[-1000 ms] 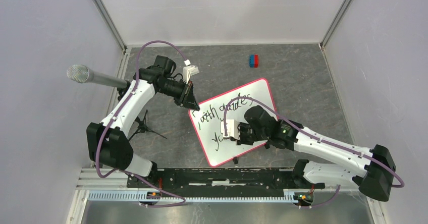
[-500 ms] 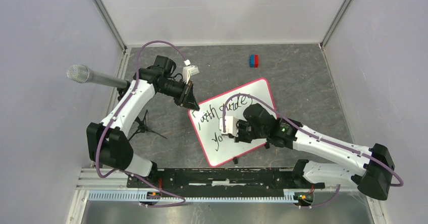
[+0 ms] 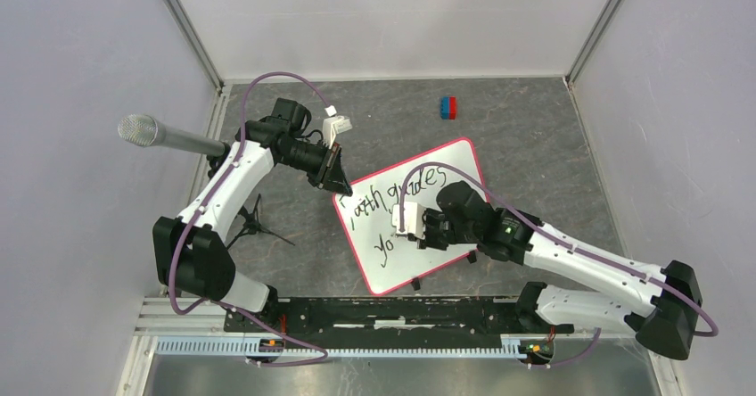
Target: Write a sentence on the whiteboard
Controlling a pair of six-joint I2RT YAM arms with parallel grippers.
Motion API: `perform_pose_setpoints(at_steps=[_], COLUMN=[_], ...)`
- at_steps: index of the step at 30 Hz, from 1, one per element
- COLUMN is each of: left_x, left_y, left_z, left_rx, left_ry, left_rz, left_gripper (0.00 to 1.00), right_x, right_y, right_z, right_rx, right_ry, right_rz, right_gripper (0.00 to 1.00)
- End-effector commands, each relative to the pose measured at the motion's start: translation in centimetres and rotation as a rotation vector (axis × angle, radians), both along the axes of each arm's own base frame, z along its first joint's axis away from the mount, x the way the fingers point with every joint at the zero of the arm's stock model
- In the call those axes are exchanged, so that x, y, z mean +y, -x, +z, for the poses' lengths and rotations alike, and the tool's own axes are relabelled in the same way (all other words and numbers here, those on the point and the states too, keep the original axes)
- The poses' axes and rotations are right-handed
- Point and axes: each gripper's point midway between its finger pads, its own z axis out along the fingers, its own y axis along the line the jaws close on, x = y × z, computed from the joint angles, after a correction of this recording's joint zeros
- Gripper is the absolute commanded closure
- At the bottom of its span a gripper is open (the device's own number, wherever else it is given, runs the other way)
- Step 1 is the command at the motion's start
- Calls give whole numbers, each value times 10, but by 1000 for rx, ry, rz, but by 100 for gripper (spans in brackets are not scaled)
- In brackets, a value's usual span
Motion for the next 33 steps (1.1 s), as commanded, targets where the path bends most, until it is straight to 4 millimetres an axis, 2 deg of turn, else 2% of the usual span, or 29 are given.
perform_pose_setpoints(at_steps=[1, 11, 20, 24, 30, 33], left_x=[2, 3, 3, 3, 2, 3], left_y=[-2, -1, -1, -1, -2, -1], left_z=[6, 5, 5, 5, 5, 5], left_rx=[-52, -54, -51, -52, -48, -52], left_ry=[-24, -27, -26, -27, -27, -29], left_rz=[-15, -14, -12, -13, -13, -12], left_gripper=[98, 97, 97, 98, 97, 98], right_x=[-3, -1, -19, -24, -19, -19], right_y=[-7, -8, -16, -9, 8, 11], right_z=[3, -9, -15, -20, -33, -36], right_rx=[-36, -25, -30, -19, 42, 43], right_ry=[-6, 20, 50, 64, 80, 89], right_rz=[-23, -15, -95, -68, 17, 29], right_gripper=[100, 100, 100, 100, 100, 100])
